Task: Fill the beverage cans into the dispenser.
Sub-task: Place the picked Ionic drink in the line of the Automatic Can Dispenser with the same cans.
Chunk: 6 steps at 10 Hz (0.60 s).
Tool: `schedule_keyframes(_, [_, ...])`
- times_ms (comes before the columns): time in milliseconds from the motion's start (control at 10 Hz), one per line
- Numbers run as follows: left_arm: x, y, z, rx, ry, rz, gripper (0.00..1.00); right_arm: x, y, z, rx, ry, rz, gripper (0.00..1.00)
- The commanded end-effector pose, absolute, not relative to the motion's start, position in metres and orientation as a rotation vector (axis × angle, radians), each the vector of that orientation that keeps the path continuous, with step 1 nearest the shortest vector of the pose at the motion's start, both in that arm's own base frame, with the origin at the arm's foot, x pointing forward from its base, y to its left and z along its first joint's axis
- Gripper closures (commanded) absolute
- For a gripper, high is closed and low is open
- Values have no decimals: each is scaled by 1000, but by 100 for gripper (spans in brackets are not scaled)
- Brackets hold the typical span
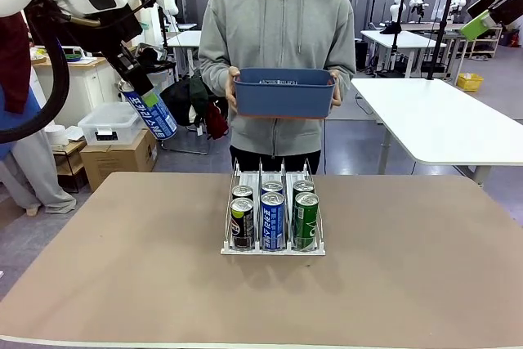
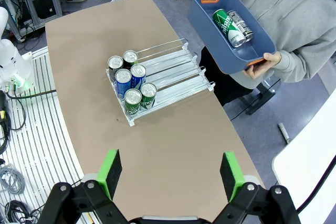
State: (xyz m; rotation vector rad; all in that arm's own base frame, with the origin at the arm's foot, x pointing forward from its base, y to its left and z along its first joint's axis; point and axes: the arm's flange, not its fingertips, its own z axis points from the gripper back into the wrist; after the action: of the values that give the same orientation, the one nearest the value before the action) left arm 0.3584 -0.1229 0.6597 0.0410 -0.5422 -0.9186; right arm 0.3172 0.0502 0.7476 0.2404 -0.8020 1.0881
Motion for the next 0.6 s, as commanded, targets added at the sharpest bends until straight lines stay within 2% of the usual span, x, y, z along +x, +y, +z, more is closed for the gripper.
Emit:
schedule_keyframes(0, [363, -121, 663, 44, -563, -909, 43, 318, 51, 747, 239, -801, 1095, 0])
schedule_keyframes(200, [360, -122, 658, 40, -540, -917, 43, 318, 51, 747, 239, -801, 1095, 0])
schedule_keyframes(500, [341, -149, 652, 23, -483, -738, 43, 318, 51, 747, 239, -801, 1095, 0])
